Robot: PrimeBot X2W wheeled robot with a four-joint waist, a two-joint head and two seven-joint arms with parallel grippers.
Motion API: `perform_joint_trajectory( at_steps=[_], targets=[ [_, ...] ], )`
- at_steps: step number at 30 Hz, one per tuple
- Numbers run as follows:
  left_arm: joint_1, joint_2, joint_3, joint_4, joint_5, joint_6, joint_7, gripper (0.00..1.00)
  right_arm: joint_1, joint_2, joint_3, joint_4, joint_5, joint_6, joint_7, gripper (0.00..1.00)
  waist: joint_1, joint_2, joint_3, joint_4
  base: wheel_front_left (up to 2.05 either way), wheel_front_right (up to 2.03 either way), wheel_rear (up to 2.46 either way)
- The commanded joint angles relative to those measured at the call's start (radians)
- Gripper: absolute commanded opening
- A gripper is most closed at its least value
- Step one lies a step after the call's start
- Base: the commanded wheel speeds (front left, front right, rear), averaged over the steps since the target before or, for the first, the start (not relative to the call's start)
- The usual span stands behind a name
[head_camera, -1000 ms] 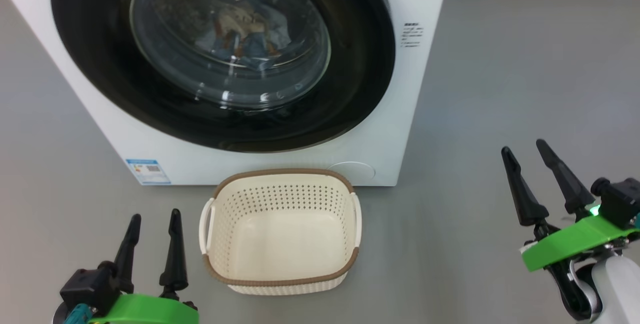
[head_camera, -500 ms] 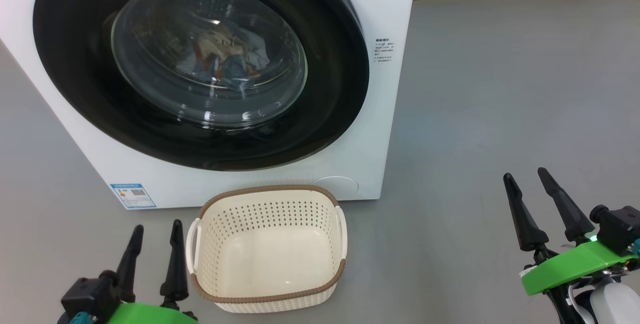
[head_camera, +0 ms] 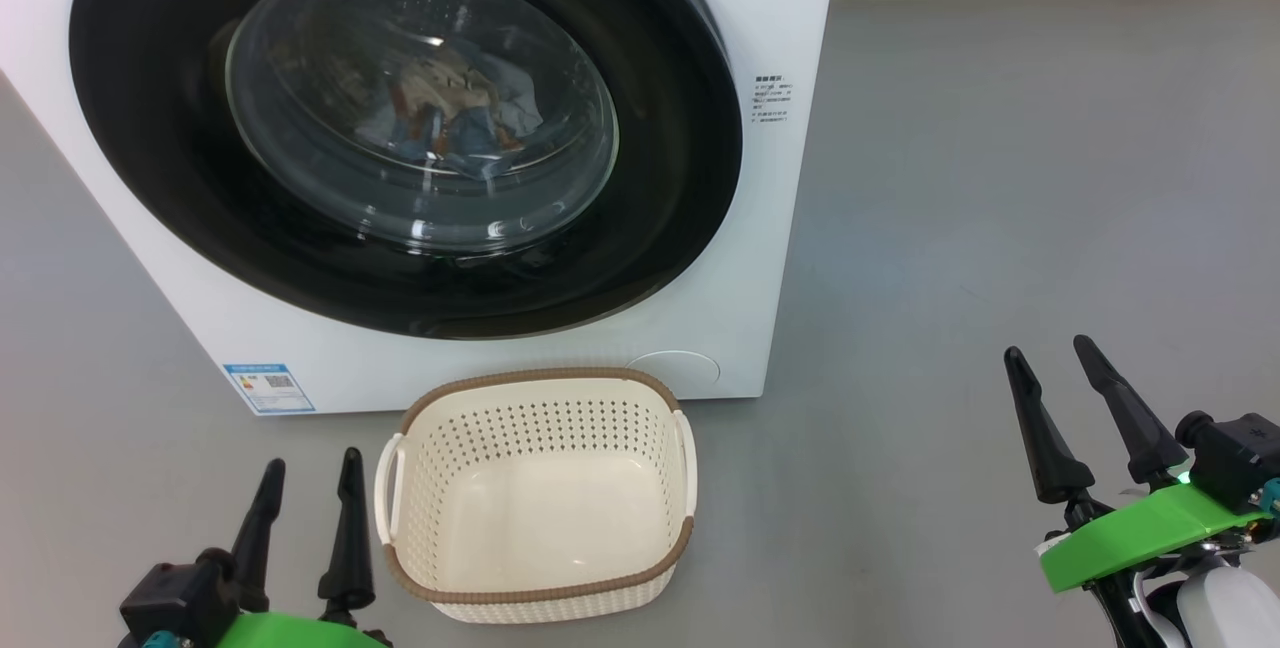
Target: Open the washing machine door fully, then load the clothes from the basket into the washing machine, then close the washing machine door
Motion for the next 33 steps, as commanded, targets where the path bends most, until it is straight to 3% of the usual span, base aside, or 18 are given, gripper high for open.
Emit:
perform_joint_trajectory(
  at_steps=[1, 18, 19, 20, 29, 33],
  targets=[
    [-0.022, 0.015, 0.036, -0.020, 0.003, -0.005, -0.006, 1.00, 0.007, -0.007, 0.014, -0.026, -0.009, -0.005, -0.005, 1.00, 0.0000, 0.0000, 0.000, 0.001, 0.00, 0.00, 0.00],
    [-0.025, 0.014, 0.055, -0.022, 0.015, -0.006, -0.006, 1.00, -0.001, -0.002, 0.018, -0.017, -0.008, -0.005, -0.005, 1.00, 0.0000, 0.0000, -0.002, -0.003, 0.00, 0.00, 0.00],
    [-0.025, 0.014, 0.055, -0.025, 0.014, -0.006, -0.006, 0.00, -0.001, -0.001, 0.018, -0.017, -0.007, -0.005, -0.005, 0.00, 0.0000, 0.0000, -0.002, -0.003, 0.00, 0.00, 0.00],
    [0.000, -0.001, 0.020, 0.003, 0.009, -0.003, 0.000, 0.00, 0.010, 0.008, 0.002, 0.008, 0.001, 0.000, 0.000, 0.00, 0.0000, 0.0000, -0.002, -0.003, 0.00, 0.00, 0.00],
    [0.013, -0.011, 0.023, 0.039, -0.055, -0.003, 0.019, 0.00, 0.031, 0.036, 0.000, 0.042, 0.060, 0.000, 0.020, 0.00, 0.0022, 0.0000, -0.004, -0.003, 0.00, 0.00, 0.00],
    [0.011, -0.010, 0.026, 0.040, -0.086, -0.003, 0.028, 0.00, 0.032, 0.041, -0.005, 0.042, 0.088, 0.000, 0.029, 0.00, 0.0010, 0.0000, -0.004, -0.003, 0.00, 0.00, 0.00]
  ],
)
